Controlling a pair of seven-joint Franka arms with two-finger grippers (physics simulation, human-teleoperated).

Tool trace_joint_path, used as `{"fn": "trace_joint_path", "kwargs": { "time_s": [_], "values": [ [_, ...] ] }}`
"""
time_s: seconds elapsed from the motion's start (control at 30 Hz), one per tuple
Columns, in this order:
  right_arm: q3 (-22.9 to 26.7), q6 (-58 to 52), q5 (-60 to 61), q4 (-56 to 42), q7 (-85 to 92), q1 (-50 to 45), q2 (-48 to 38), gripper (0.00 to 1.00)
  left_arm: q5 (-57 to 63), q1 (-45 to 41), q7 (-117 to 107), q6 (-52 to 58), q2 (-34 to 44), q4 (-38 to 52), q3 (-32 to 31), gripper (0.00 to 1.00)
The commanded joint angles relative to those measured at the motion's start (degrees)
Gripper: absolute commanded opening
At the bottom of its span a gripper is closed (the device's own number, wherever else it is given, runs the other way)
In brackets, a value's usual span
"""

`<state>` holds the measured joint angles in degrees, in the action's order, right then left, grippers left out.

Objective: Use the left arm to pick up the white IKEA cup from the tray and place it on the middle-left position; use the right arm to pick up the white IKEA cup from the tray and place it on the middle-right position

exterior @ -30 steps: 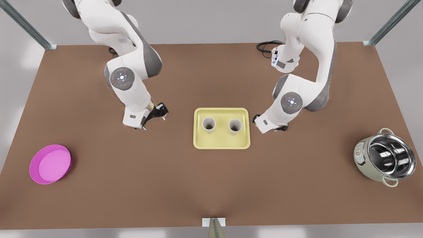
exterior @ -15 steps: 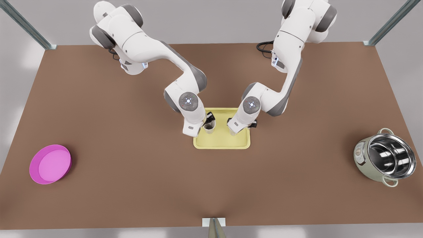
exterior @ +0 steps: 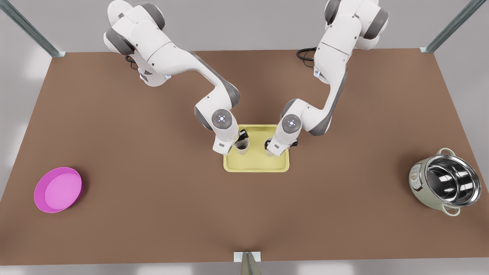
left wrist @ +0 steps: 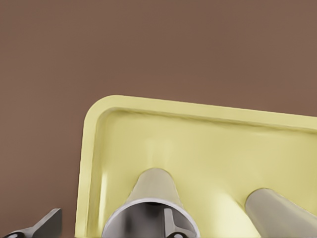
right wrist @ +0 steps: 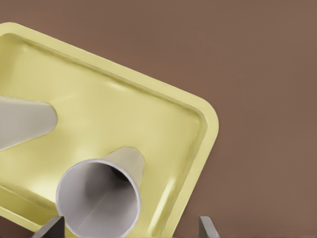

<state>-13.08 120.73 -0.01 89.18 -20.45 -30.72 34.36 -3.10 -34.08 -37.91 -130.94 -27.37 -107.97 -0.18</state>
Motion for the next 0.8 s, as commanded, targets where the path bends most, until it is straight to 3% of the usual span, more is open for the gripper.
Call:
{"fn": "trace_joint_path", "kwargs": {
  "time_s": [0.0,0.13,0.2,0.3,0.4,0.5,0.6,0.7,0.77],
  "values": [
    [-0.01,3.11,0.1,0.64,-3.45,0.04,0.27,1.0,0.11,-0.02,-7.0,-2.65,-1.02,0.04,0.0,1.0],
    [-0.01,4.08,-0.08,1.0,-3.1,0.22,1.85,1.0,0.11,-0.46,-7.0,-3.62,-2.07,0.04,-0.09,1.0],
    [-0.01,4.25,0.1,1.08,-3.19,0.13,2.64,1.0,0.03,-0.54,-7.17,-3.88,-2.07,0.04,-0.09,0.95],
    [-0.1,4.25,0.27,2.23,-3.19,-0.13,2.64,1.0,0.03,-0.54,-7.44,-3.79,-2.07,0.39,-0.18,0.52],
    [-0.36,4.95,0.45,2.23,-3.19,-0.66,2.82,1.0,-0.06,-0.46,-7.35,-3.79,-2.07,0.66,-0.18,0.25],
    [-0.36,5.92,0.45,2.23,-3.28,-1.01,4.14,1.0,-0.06,-0.37,-7.44,-3.35,-2.07,1.18,-0.09,0.13],
    [-0.36,6.8,-0.08,2.23,-3.19,-0.92,4.93,0.98,0.11,-0.28,-7.09,-0.72,-1.63,2.85,0.18,0.08],
    [-0.28,6.36,0.36,2.23,-3.37,-0.75,4.84,0.49,0.11,5.08,-1.03,14.65,-0.31,13.04,0.97,0.08],
    [-0.36,6.36,0.53,2.23,-3.54,-0.75,4.84,0.34,0.38,15.97,13.46,16.34,-0.66,14.63,1.23,0.08]
  ]
}}
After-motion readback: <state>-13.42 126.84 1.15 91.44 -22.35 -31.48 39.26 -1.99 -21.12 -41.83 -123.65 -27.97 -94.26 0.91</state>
